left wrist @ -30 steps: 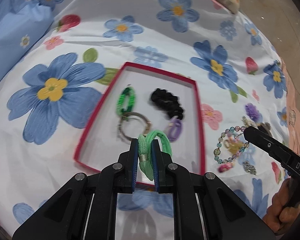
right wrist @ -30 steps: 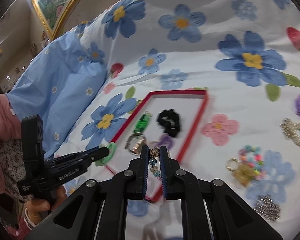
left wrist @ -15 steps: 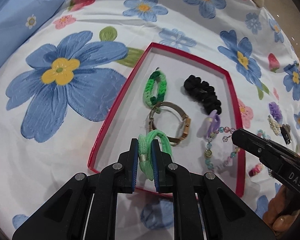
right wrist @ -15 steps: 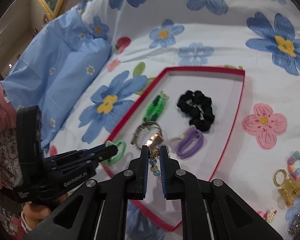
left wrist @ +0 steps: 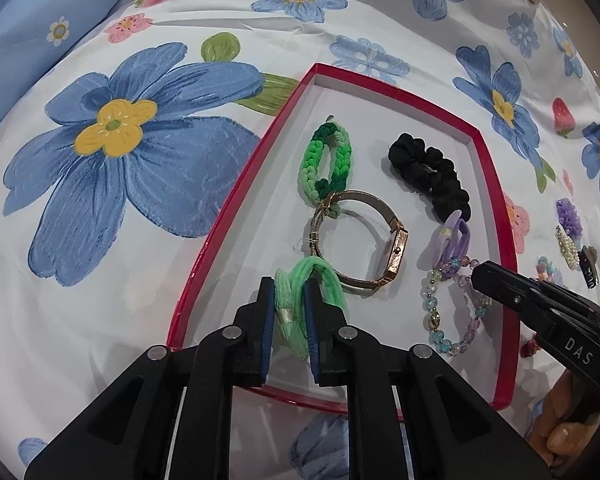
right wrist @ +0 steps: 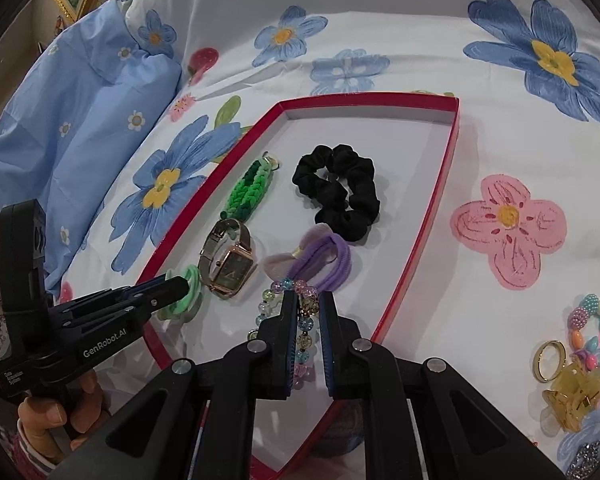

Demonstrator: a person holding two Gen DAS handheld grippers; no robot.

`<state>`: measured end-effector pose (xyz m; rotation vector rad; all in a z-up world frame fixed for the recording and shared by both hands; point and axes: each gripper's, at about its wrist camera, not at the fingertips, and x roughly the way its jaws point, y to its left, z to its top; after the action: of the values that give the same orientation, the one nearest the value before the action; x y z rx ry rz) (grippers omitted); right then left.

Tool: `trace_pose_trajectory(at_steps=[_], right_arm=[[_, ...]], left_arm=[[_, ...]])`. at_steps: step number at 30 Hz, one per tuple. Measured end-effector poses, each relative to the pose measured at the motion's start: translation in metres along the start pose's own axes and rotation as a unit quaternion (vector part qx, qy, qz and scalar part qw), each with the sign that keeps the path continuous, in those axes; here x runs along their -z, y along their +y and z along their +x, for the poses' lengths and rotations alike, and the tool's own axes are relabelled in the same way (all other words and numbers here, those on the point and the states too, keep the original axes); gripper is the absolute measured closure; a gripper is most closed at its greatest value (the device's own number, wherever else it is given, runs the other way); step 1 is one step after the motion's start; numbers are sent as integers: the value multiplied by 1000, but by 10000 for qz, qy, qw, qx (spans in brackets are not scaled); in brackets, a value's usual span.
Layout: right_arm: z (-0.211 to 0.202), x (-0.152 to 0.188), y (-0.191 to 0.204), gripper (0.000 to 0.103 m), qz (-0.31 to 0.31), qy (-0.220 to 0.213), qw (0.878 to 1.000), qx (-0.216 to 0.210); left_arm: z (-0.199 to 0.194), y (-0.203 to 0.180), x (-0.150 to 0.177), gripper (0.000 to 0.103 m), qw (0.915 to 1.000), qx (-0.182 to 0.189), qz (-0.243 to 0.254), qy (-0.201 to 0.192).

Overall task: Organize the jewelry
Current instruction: 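Carry both items into the red tray and open both tools, then move both open tools toward the pink hair clip and silver chain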

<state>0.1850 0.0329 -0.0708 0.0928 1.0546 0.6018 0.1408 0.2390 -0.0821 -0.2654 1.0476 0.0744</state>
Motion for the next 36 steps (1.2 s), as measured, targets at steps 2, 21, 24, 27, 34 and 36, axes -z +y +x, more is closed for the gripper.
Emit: trace_pose_trajectory(at_steps=[2,21,24,27,34,36], right_arm=[[0,0,0,92,-15,14,10000,-4],[-30,0,4,76,37,-225,9995,-233],[-47,5,0,71,80,-351,9990,-259],[-68,14,-9,71,183,-493,9984,-229],[-114,42,-49,70,617,-717,9955,45],[-125,49,-59,70,710,-765,9944,132]], left_arm=[[0,-1,0,90,10000,-53,34,9],[-34,-8,2,54,9994,12,-25,-337],[-48,-16,4,49,9988,90,4,-476],[-59,-28,7,48,9983,210,85,-538],[-74,-66,17,48,9957,537,482,-577],[-75,-77,20,48,9948,620,590,-554]])
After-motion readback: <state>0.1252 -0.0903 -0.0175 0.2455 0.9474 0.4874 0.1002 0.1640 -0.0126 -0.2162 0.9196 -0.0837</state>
